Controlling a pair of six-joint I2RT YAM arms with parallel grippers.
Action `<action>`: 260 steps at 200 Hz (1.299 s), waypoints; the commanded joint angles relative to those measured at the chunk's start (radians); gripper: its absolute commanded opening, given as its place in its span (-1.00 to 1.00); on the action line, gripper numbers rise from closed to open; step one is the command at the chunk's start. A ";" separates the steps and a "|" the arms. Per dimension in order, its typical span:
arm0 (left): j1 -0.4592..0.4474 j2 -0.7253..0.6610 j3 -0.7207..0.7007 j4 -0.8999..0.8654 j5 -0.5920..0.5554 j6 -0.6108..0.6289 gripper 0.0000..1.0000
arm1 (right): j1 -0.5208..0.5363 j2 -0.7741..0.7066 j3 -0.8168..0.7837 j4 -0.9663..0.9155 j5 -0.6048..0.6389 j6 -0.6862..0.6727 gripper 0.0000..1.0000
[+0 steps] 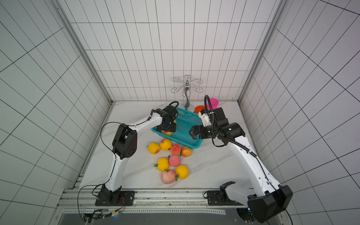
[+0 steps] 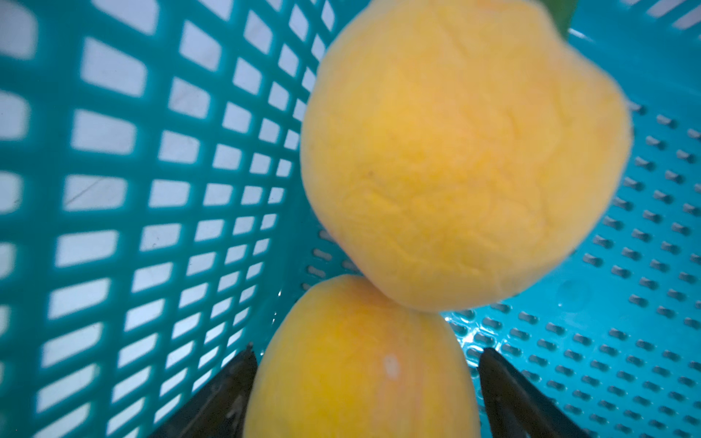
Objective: Put the peaches into the basket
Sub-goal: Place the peach in the basket.
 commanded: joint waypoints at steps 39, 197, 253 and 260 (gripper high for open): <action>-0.013 -0.149 -0.036 -0.021 -0.004 -0.021 0.81 | -0.010 -0.014 0.040 -0.024 -0.003 -0.012 0.97; -0.176 -0.602 -0.391 -0.086 -0.102 -0.205 0.81 | 0.186 -0.166 -0.090 -0.018 0.112 0.092 0.98; -0.219 -0.748 -0.511 -0.082 -0.076 -0.262 0.81 | 0.310 -0.198 -0.132 -0.008 0.198 0.165 0.97; -0.220 -0.761 -0.524 -0.073 -0.068 -0.262 0.81 | 0.320 -0.201 -0.134 -0.013 0.214 0.170 0.97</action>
